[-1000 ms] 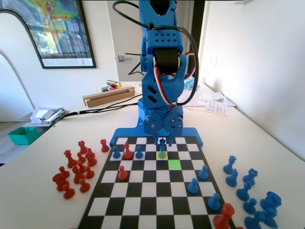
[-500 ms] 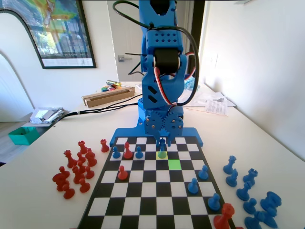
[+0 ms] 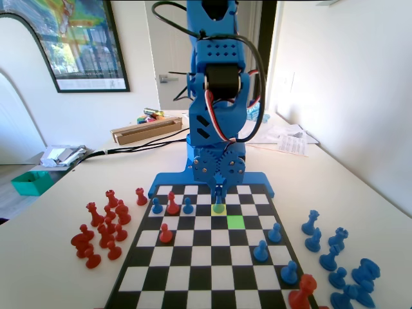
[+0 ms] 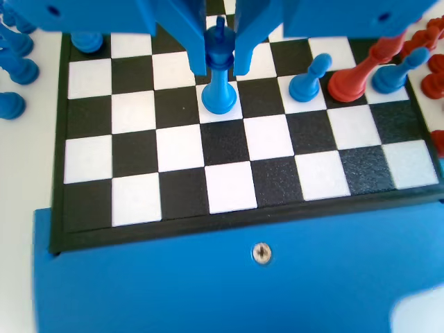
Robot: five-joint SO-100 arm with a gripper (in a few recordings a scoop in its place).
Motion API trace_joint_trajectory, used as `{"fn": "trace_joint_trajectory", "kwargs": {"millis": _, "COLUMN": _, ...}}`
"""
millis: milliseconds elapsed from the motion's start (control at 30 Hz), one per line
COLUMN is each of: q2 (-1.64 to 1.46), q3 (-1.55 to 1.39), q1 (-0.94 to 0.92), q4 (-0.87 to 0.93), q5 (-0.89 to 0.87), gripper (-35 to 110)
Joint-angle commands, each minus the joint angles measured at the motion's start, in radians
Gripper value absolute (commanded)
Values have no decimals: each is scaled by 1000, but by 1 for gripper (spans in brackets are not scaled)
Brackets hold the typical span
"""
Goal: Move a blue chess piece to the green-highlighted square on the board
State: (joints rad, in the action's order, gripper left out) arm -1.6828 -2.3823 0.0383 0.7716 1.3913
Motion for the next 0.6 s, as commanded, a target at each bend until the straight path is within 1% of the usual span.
{"fn": "trace_joint_trajectory", "kwargs": {"millis": 0, "q2": -41, "q3": 112, "q1": 9, "q4": 75, "q5": -12, "gripper": 1}}
{"fn": "trace_joint_trajectory", "kwargs": {"millis": 233, "q2": -14, "q3": 193, "q1": 35, "q4": 103, "q5": -55, "gripper": 1}}
{"fn": "trace_joint_trajectory", "kwargs": {"millis": 567, "q2": 44, "q3": 176, "q1": 109, "q4": 14, "q5": -112, "gripper": 1}}
